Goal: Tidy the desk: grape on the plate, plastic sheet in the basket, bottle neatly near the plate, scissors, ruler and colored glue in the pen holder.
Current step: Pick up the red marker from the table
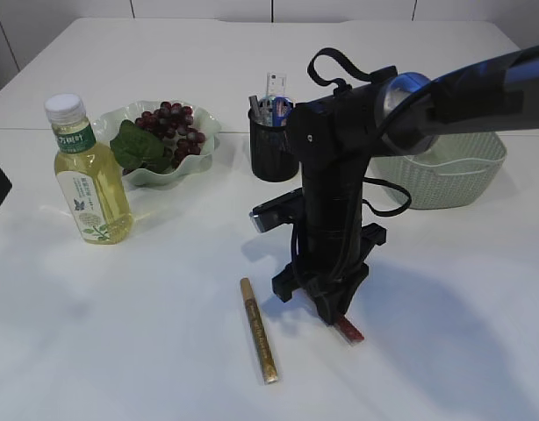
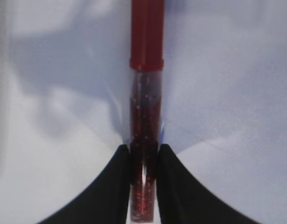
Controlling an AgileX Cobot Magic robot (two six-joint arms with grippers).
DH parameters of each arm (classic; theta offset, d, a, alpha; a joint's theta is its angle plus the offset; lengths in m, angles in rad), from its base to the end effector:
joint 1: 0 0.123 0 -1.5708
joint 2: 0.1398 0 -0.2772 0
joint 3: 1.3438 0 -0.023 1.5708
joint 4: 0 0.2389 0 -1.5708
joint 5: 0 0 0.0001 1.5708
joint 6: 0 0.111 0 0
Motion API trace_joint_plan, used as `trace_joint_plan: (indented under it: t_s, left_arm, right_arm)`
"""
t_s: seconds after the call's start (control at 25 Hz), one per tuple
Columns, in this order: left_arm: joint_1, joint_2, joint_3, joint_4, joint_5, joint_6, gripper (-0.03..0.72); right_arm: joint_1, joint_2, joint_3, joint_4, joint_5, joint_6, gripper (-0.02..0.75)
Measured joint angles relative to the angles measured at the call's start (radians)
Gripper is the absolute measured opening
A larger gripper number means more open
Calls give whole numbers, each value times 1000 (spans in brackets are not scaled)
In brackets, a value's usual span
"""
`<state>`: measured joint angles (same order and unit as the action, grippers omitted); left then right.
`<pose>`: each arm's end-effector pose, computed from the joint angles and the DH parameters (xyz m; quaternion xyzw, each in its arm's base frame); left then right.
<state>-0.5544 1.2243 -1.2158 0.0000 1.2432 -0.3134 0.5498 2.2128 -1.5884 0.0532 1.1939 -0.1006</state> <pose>0.1898 -0.1175 0.3340 0.1177 0.9723 -0.0848 0.1831 0.3336 0.2109 0.1078 0.3072 -0.9480 -0.0054 0.0833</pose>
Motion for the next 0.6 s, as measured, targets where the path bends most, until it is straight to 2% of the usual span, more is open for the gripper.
trace_joint_plan:
  t_s: [0.36,0.6]
  left_arm:
    - [0,0,0,0,0,0,239]
    - [0,0,0,0,0,0,240]
  right_arm:
    - [0,-118,40,0,-134,51,164]
    - [2,-255,165,-13,-339,85,164]
